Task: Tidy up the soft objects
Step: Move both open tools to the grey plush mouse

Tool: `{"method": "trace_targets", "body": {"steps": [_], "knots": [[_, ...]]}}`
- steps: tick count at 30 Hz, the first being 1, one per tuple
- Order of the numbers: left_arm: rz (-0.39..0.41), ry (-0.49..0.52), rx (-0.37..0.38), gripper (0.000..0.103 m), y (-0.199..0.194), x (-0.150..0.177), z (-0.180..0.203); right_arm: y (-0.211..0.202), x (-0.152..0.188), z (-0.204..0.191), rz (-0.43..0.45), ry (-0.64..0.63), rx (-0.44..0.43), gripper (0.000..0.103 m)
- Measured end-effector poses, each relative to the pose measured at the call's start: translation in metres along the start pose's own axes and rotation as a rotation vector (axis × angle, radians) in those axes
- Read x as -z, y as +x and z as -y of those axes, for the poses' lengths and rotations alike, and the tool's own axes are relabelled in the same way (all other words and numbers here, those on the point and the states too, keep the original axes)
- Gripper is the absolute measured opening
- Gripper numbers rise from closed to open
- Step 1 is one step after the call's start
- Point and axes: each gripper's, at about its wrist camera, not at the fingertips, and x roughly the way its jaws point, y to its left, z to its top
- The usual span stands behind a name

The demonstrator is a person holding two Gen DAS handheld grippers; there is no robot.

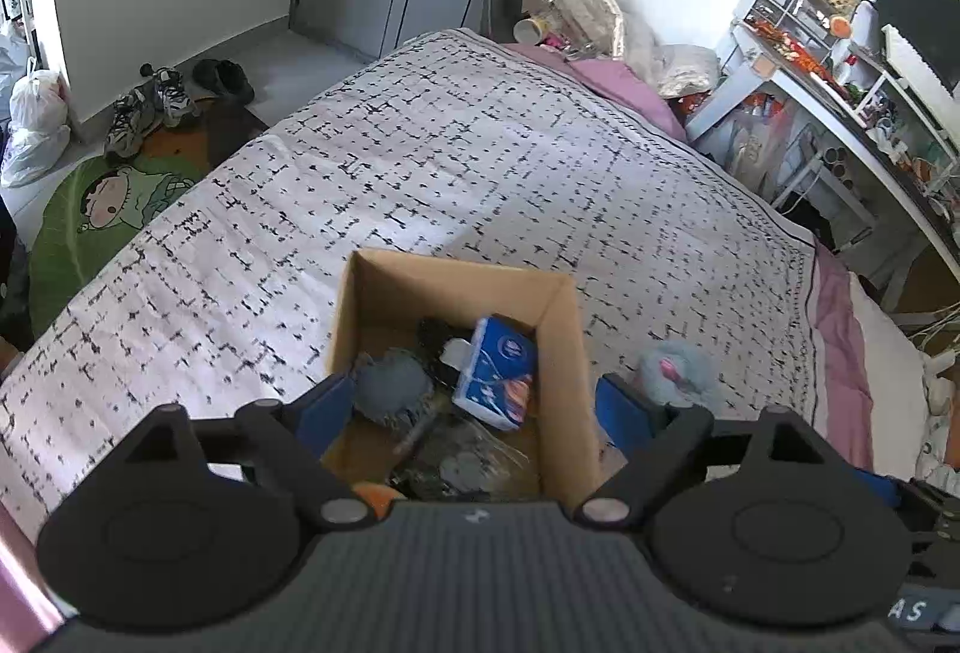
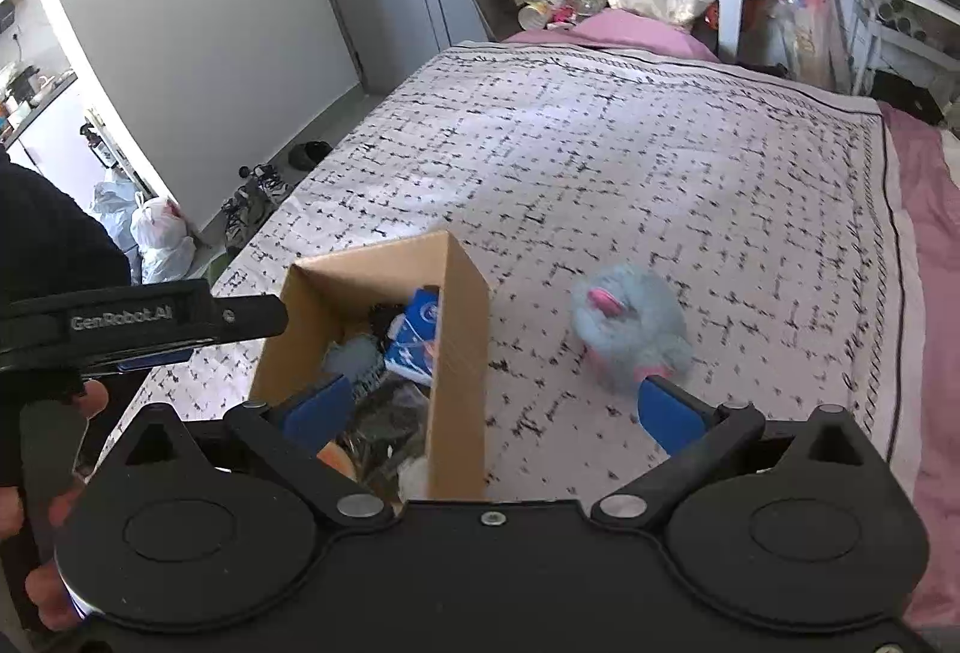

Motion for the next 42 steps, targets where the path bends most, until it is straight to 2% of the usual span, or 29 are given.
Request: {"method": "trace_targets", "body": {"steps": [7, 15, 21, 26, 30, 36, 42], "knots": [[0.007, 0.031, -0.018, 0.093, -0.019, 0.016, 0.019, -0.027, 0.016, 0.027, 0.067, 0.039, -0.028, 0.103], [0.017, 0.049, -0.022, 0.100, -0.031, 0.035, 0.040, -0.043, 0.026, 0.054, 0.110, 0.043, -0.001, 0.103], [0.016, 0.013, 0.012, 0.102, -0.029, 0.040, 0.047, -0.049, 0.034, 0.074, 0.116, 0.050, -0.024, 0.103], [0.030, 0.047, 0.022, 0.102, -0.028, 0.042, 0.064, -0.052, 0.039, 0.091, 0.144, 0.073, -0.024, 0.103], [-0.002, 0.061, 0.056, 0.102, -0.020, 0.044, 0.077, -0.049, 0.043, 0.108, 0.145, 0.122, -0.036, 0.103], [-0.007, 0.115, 0.028, 0.102, -0.008, 0.046, 0.096, -0.040, 0.046, 0.125, 0.173, 0.139, -0.033, 0.103], [-0.004, 0.088, 0.011, 0.102, 0.007, 0.041, 0.108, -0.023, 0.046, 0.144, 0.163, 0.198, -0.066, 0.100]]}}
